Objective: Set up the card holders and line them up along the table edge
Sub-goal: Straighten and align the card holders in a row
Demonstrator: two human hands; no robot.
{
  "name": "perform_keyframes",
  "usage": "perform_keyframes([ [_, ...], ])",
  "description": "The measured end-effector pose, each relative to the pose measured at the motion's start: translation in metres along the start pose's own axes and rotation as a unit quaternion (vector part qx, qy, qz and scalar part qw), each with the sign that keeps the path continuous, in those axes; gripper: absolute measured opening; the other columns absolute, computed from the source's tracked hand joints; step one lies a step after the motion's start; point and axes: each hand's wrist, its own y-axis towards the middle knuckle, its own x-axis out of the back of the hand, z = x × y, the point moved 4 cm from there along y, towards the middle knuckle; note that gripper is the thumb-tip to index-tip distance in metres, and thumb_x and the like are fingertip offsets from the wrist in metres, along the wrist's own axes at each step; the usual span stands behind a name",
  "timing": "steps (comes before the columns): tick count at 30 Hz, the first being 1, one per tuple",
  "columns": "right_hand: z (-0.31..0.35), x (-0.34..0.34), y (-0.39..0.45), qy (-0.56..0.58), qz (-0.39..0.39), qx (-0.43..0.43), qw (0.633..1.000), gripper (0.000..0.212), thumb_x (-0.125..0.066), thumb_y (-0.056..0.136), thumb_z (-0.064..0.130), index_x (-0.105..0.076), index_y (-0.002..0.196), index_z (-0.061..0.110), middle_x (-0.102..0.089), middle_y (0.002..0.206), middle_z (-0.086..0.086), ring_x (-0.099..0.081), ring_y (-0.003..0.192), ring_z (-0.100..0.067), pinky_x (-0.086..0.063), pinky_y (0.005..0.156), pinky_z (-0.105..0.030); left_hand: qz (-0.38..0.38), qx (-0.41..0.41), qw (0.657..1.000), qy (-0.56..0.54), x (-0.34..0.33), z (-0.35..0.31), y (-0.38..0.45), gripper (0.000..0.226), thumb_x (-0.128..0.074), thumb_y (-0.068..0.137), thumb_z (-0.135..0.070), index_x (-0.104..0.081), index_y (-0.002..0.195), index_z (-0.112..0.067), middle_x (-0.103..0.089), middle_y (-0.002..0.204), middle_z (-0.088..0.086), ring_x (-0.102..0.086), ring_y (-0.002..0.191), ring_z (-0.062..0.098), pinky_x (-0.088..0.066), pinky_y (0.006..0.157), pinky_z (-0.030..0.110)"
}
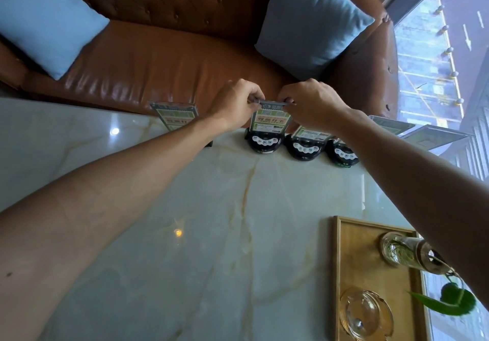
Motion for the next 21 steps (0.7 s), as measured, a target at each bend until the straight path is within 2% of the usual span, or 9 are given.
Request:
perform_keyframes([
  [8, -0.004, -0.002, -0.003, 0.022, 0.000, -0.010, 1.000, 0.027, -0.055, 0.090, 0.017, -0.070, 0.108, 0.030, -0.073, 0.103, -0.005, -0.066, 0.092, -0.032, -0.054, 0.082, -0.040, 0.006, -0.005, 1.000, 0.011, -0.002, -0.004, 0.002, 0.015, -0.074, 0.086, -0.014, -0.079, 0.100, -0.017, -0.076, 0.092, 0.001, -0.061, 0.079, 0.011, -0.042, 0.071, 0.021],
  [15, -0.002, -0.005, -0.002, 0.049, 0.007, -0.009, 0.999, 0.027, -0.056, 0.090, 0.018, -0.070, 0.110, 0.030, -0.072, 0.107, -0.004, -0.066, 0.093, -0.030, -0.054, 0.081, -0.038, 0.015, -0.001, 1.000, 0.020, 0.000, -0.002, -0.002, 0.017, -0.068, 0.091, -0.012, -0.078, 0.105, -0.016, -0.076, 0.098, 0.003, -0.068, 0.091, 0.020, -0.054, 0.081, 0.034],
  [18, -0.002, -0.005, -0.002, 0.049, 0.012, -0.003, 0.999, 0.027, -0.057, 0.091, 0.017, -0.070, 0.112, 0.027, -0.072, 0.107, -0.006, -0.066, 0.092, -0.031, -0.054, 0.081, -0.040, 0.026, 0.010, 1.000, 0.013, 0.004, -0.001, -0.006, 0.020, -0.067, 0.091, -0.012, -0.076, 0.108, -0.016, -0.076, 0.100, 0.003, -0.069, 0.093, 0.020, -0.055, 0.082, 0.033],
  [21, 0.000, -0.004, -0.001, 0.048, 0.021, -0.004, 0.999, 0.024, -0.057, 0.091, 0.018, -0.070, 0.111, 0.025, -0.072, 0.102, -0.005, -0.069, 0.084, -0.027, -0.055, 0.077, -0.036, -0.003, 0.030, 0.999, 0.019, 0.022, 0.006, -0.014, 0.021, -0.068, 0.090, -0.020, -0.075, 0.109, -0.019, -0.076, 0.096, 0.001, -0.070, 0.091, 0.020, -0.056, 0.079, 0.031],
])
